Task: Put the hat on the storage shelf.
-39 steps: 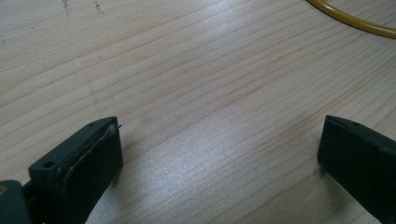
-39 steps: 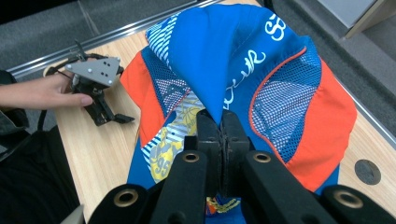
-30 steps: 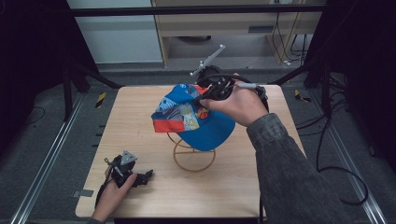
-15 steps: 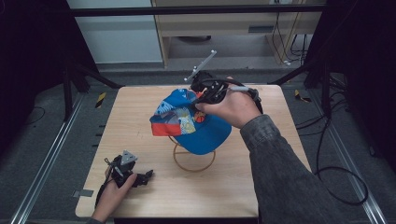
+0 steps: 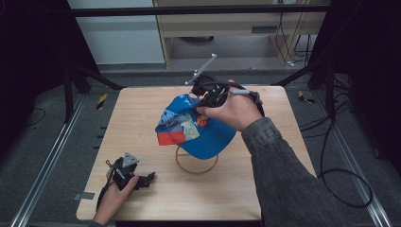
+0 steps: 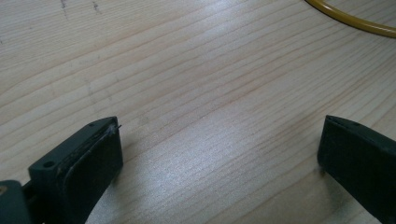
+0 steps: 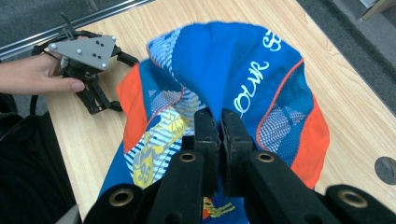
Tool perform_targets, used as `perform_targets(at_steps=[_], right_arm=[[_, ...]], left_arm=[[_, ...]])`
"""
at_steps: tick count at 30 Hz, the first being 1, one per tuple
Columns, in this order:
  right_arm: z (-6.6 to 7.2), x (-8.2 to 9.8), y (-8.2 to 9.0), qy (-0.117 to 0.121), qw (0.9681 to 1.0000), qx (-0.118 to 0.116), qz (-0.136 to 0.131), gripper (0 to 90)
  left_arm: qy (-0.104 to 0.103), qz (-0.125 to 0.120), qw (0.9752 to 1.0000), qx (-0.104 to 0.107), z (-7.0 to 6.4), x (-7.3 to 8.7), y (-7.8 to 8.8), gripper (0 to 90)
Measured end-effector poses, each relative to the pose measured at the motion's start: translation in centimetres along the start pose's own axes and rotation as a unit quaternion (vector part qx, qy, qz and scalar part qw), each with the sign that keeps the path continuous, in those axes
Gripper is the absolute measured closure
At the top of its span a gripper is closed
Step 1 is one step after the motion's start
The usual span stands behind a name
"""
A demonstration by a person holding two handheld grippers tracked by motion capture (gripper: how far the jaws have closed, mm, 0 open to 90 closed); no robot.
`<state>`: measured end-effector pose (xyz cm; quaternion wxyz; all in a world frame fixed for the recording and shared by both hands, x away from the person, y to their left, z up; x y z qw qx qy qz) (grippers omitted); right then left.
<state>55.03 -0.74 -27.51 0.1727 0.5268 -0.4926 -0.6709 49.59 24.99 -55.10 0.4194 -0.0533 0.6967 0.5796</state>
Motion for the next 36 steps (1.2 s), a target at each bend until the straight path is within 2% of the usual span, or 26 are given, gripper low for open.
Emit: perform_targets(at_steps=[10, 15, 28, 36], right_arm=[[-0.07, 0.44, -0.09, -0.003, 1.0000, -0.005, 0.000, 84.8], [-0.13, 0.52, -0.08, -0.004, 1.0000, -0.002, -0.001, 78.9], [-0.01, 0.68, 0.20, -0.005, 1.0000, 0.003, -0.006, 71.1], [0.18, 0.93, 0.48, -0.006, 0.9999, 0.004, -0.009, 61.7]], left_arm=[[0.000, 0.000, 1.0000, 0.000, 0.00, 0.00, 0.00, 0.0], [0.000, 0.000, 1.0000, 0.000, 0.00, 0.00, 0.00, 0.0], [0.001, 0.000, 1.0000, 0.000, -0.01, 0.00, 0.00, 0.0], [0.001, 0.000, 1.0000, 0.000, -0.02, 0.00, 0.00, 0.0]])
Point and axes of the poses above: each handheld gripper's, and its own axes: y roughly backward along the jaws, x roughly out of its underside, z roughly to its left, the point moved 6 cm from there along -y, roughly forward along the jaws, and after that the axes turned 5 degrees about z, right-handed, at the moved point
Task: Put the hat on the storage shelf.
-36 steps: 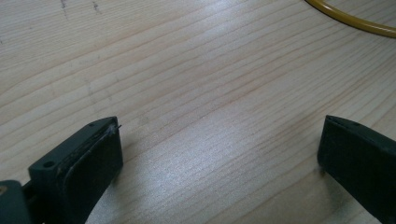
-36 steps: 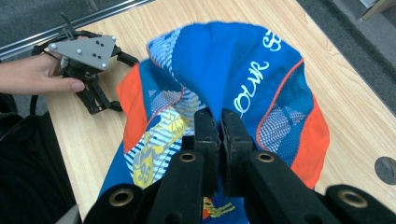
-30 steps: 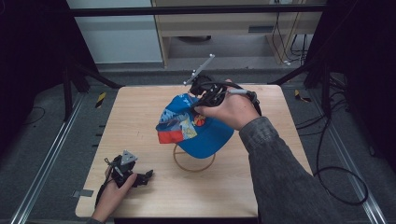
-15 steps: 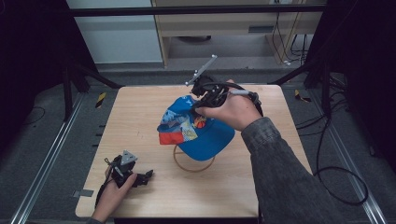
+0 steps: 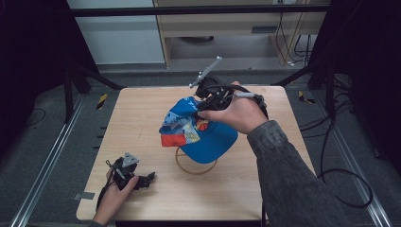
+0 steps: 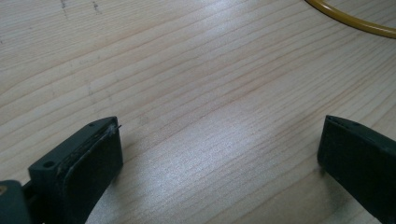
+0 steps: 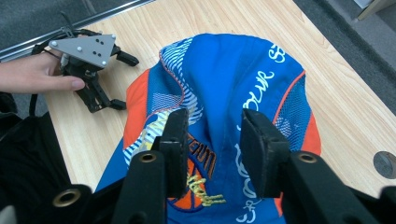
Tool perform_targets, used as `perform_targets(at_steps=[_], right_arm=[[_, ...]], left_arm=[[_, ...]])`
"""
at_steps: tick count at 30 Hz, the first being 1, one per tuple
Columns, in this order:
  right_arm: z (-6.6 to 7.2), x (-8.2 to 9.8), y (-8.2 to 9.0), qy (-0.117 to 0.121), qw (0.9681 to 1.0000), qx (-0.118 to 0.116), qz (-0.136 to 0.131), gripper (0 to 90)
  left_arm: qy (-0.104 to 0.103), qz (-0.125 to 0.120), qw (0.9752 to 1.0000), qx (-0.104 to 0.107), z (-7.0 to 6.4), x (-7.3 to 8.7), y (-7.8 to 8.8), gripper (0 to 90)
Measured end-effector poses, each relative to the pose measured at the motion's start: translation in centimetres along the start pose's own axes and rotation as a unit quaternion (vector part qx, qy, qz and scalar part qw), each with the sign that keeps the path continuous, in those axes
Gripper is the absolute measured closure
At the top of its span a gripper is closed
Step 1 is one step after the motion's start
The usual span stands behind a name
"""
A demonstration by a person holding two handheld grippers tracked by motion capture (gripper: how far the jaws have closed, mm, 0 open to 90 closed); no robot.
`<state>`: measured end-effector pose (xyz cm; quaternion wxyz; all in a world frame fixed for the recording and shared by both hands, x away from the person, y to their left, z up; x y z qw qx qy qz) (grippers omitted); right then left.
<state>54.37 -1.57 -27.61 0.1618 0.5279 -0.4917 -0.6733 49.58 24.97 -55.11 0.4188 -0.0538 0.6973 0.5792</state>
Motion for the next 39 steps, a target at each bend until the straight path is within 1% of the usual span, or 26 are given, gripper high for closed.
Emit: perform_targets(at_steps=[6, 10, 13, 21, 30, 39], right_arm=[[0.2, 0.5, 0.3, -0.003, 1.0000, 0.000, -0.007, 57.1], [0.1, 1.0, 0.8, -0.009, 0.9998, 0.001, -0.017, 55.4], [0.0, 1.3, 1.0, -0.012, 0.9996, 0.001, -0.025, 55.1], [-0.6, 2.7, 1.8, -0.030, 0.9987, 0.003, -0.040, 54.2], [-1.2, 3.6, 2.8, -0.041, 0.9974, 0.010, -0.057, 54.2], [-1.7, 4.9, 3.3, -0.053, 0.9964, 0.014, -0.064, 54.1]], left_arm=[[0.001, -0.001, 1.0000, -0.001, 0.0, 0.0, 0.0, 0.0], [0.000, -0.001, 1.0000, -0.001, 0.0, 0.0, 0.0, 0.0], [0.001, -0.001, 1.0000, 0.000, 0.0, 0.0, 0.0, 0.0], [0.000, 0.000, 1.0000, 0.000, 0.0, 0.0, 0.0, 0.0], [0.000, 0.000, 1.0000, 0.000, 0.0, 0.0, 0.0, 0.0], [0.001, -0.002, 1.0000, 0.000, 0.0, 0.0, 0.0, 0.0]])
Point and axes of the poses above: each handheld gripper's, and its own axes: y roughly backward along the jaws, x roughly out of its underside, z roughly to its left, the point moved 6 cm from there along -y, roughly forward along the jaws, and after that the axes turned 5 degrees about z, right-handed, at the moved point
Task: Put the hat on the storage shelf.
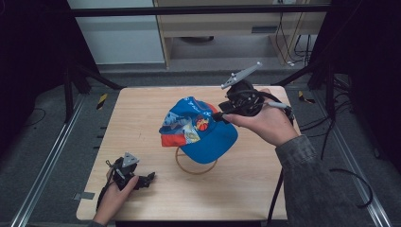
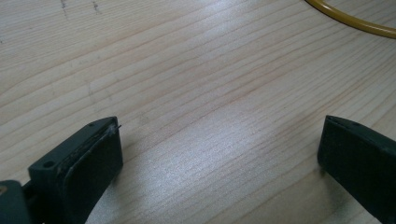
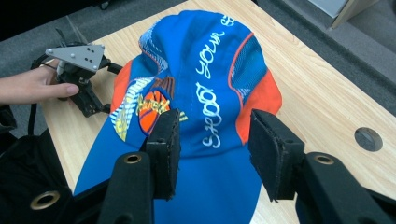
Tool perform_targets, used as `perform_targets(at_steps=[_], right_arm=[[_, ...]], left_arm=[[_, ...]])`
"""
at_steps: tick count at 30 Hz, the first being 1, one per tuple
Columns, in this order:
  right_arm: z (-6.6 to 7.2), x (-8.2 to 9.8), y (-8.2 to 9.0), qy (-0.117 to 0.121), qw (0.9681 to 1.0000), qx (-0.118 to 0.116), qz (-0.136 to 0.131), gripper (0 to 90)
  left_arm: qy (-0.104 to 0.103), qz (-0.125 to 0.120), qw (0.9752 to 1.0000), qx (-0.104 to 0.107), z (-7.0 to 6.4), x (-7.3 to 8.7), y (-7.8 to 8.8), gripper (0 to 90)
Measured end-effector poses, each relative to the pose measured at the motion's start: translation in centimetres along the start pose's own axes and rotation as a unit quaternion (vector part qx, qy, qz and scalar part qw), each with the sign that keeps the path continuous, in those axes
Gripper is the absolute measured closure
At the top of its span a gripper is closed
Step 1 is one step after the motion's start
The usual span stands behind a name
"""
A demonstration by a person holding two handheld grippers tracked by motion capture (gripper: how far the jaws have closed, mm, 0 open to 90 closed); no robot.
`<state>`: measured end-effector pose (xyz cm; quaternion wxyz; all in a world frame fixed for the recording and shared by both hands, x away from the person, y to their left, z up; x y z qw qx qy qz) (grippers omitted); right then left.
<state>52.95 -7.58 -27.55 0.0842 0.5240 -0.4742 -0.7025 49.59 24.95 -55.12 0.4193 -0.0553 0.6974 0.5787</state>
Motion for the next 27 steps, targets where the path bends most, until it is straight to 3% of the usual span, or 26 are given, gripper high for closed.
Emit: perform_targets(at_steps=[15, 27], right_arm=[[-1.4, 2.7, 1.2, -0.025, 0.9994, 0.017, -0.017, 51.3], [-2.7, 4.9, 1.9, -0.051, 0.9964, 0.049, -0.046, 22.9]], left_arm=[[0.000, 0.000, 1.0000, 0.000, 0.0, 0.0, 0.0, 0.0], [0.000, 0.001, 1.0000, 0.000, 0.0, 0.0, 0.0, 0.0]])
Point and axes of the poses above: each handheld gripper's, and its own axes: y roughly backward along the jaws, x roughly out of its underside, z roughly to its left, the point moved 6 cm from there along -y, roughly forward along the jaws, and after that the axes turned 5 degrees about z, right-handed, at the moved point
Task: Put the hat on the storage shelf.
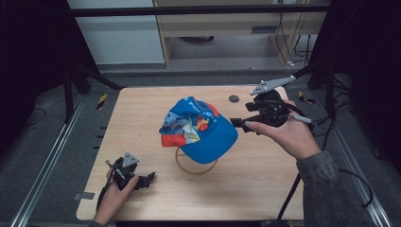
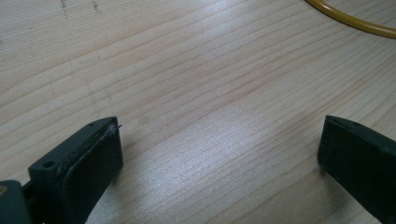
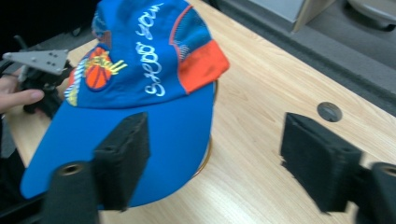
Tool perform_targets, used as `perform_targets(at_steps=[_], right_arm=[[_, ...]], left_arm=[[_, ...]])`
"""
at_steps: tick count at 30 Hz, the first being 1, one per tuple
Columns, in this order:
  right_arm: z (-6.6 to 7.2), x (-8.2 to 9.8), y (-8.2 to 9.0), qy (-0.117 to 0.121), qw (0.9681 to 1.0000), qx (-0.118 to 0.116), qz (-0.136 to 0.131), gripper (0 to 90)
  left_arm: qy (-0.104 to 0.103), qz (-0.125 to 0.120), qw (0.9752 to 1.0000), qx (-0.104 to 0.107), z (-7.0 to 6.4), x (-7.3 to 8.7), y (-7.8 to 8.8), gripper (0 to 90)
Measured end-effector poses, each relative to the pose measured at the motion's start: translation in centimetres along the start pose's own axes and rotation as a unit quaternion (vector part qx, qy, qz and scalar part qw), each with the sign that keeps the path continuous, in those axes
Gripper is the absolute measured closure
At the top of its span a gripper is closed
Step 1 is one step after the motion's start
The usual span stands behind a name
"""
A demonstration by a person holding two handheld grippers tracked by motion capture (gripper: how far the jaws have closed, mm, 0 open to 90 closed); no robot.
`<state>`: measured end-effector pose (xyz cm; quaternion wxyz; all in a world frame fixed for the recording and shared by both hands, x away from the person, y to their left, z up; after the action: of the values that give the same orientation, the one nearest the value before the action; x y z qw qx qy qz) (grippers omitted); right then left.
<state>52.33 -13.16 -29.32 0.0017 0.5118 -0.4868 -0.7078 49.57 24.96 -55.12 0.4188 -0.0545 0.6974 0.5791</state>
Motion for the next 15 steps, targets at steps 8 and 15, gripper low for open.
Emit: perform_targets(at_steps=[8, 15], right_arm=[[-1.2, 1.3, 0.3, -0.010, 0.9992, 0.025, -0.029, 8.2], [-2.1, 3.0, 0.6, -0.021, 0.9981, 0.036, -0.046, 6.8]], left_arm=[[0.000, 0.000, 1.0000, 0.000, 0.0, 0.0, 0.0, 0.0], [0.000, 0.000, 1.0000, 0.000, 0.0, 0.0, 0.0, 0.0]])
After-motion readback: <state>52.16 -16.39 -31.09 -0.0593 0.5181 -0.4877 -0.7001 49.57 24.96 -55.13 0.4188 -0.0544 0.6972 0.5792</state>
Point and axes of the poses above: each handheld gripper's, and its own axes: y roughly backward along the jaws, x roughly out of its underside, z roughly to its left, the point moved 6 cm from there along -y, roughly forward along the jaws, and after that the axes turned 5 degrees about z, right-handed, at the moved point
